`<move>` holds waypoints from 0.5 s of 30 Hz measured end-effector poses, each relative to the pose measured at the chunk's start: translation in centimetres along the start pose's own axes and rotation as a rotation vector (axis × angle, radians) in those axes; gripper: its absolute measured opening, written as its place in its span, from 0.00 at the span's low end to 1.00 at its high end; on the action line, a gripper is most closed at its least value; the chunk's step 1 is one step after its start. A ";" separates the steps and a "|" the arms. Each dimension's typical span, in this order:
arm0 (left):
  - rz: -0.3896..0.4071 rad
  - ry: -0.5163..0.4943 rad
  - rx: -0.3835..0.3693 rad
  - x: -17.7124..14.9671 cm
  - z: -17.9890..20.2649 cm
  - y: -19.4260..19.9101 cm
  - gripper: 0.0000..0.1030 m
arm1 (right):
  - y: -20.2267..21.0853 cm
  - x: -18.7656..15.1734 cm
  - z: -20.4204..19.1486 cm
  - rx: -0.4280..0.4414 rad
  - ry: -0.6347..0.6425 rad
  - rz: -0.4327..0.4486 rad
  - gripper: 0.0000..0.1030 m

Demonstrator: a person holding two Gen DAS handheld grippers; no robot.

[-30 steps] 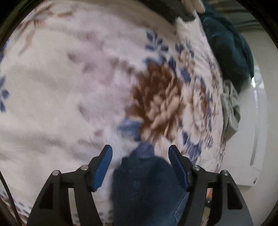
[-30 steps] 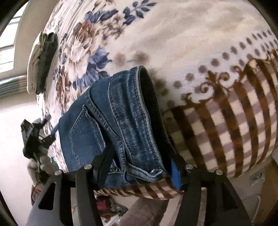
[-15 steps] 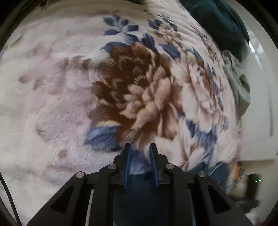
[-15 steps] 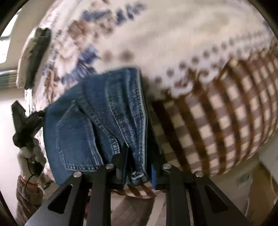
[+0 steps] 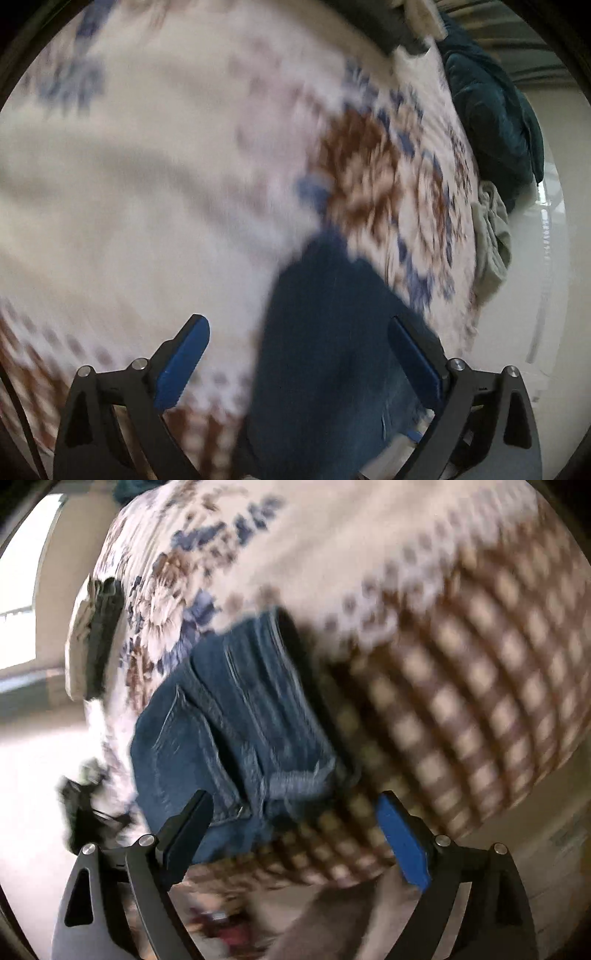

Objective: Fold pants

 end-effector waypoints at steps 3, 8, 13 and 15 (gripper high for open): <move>-0.087 0.065 -0.057 -3.6 0.1 -2.5 0.96 | -2.9 -1.6 0.9 0.136 -0.126 -0.080 0.89; -0.087 -0.001 -0.063 -4.6 1.3 -4.2 0.95 | -8.1 -2.1 1.3 0.328 -0.302 -0.142 0.89; -0.074 -0.166 0.004 -4.1 2.1 -4.2 0.57 | -9.8 -1.2 -0.2 0.491 -0.372 -0.077 0.81; -0.082 -0.117 -0.057 -3.9 0.7 -3.8 0.52 | -9.1 -1.3 0.1 0.526 -0.390 -0.043 0.62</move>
Point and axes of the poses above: each gripper's, at about its wrist camera, not at the fingertips, and y roughly against the way its jaws point, z to its right, x to its top, the point moved 8 cm from there along -y, roughly the way its jaws point, and after that the axes turned 14 degrees about -y, right-handed, at the moved point
